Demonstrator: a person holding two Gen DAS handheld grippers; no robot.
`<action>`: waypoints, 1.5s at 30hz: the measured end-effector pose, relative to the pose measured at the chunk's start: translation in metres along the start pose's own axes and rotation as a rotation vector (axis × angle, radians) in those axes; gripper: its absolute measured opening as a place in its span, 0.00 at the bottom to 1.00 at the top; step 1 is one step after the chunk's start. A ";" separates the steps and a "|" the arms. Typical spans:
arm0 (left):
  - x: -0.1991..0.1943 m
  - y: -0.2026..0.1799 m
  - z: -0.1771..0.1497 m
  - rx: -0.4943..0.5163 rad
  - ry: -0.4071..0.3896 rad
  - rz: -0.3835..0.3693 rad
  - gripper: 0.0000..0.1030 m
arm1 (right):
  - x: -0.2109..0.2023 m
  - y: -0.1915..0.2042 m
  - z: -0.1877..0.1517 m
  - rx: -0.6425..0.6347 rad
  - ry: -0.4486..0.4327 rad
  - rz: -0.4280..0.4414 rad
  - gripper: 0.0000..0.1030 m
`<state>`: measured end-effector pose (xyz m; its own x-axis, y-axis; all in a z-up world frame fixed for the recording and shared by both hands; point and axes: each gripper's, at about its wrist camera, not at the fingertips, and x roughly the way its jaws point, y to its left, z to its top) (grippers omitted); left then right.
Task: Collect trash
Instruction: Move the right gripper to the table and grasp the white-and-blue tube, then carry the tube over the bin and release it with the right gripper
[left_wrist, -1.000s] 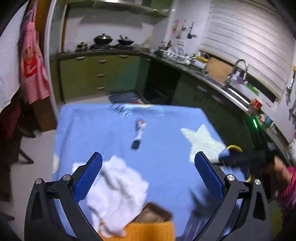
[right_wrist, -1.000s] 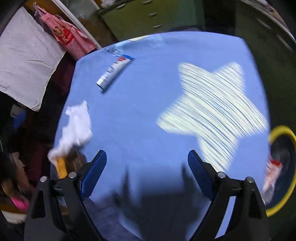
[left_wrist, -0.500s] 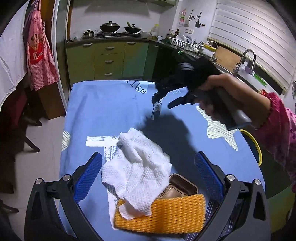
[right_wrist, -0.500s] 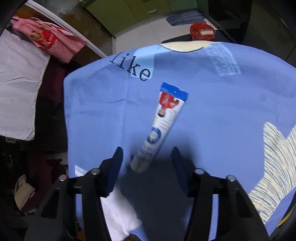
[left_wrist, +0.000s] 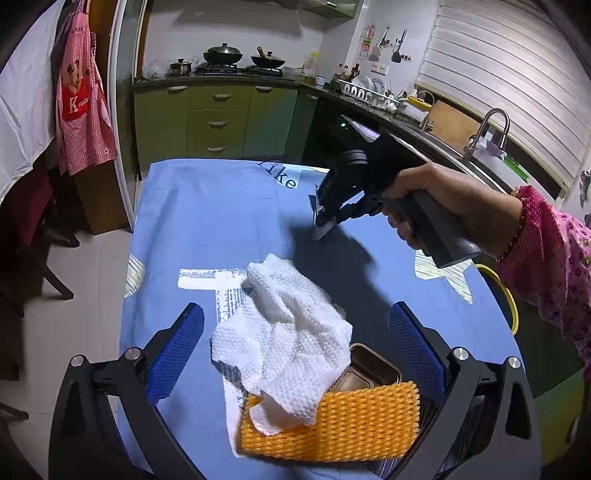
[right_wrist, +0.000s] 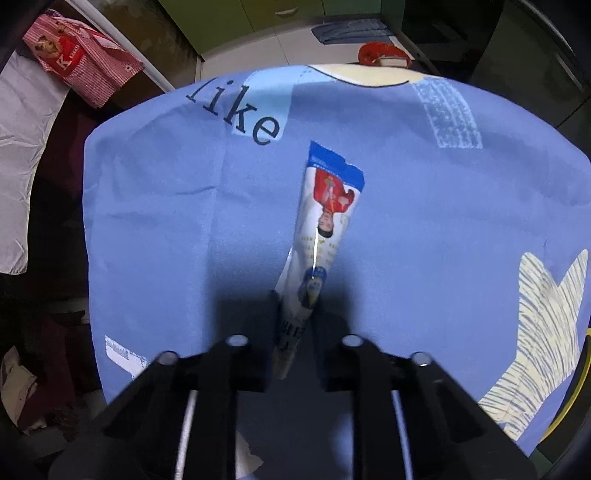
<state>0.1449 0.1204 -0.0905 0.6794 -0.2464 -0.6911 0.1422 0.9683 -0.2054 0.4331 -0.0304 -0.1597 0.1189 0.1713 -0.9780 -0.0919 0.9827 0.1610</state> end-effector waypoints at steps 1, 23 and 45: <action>0.000 -0.001 0.000 0.002 0.002 0.000 0.96 | -0.003 -0.001 -0.002 -0.010 -0.012 0.001 0.11; 0.000 -0.083 0.002 0.147 0.017 -0.049 0.96 | -0.141 -0.192 -0.211 0.044 -0.223 0.151 0.08; 0.022 -0.140 -0.004 0.251 0.082 -0.064 0.96 | -0.098 -0.447 -0.273 0.504 -0.159 -0.275 0.43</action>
<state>0.1371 -0.0212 -0.0791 0.6046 -0.2999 -0.7379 0.3639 0.9281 -0.0791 0.1925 -0.5057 -0.1722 0.2223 -0.1241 -0.9670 0.4393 0.8982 -0.0143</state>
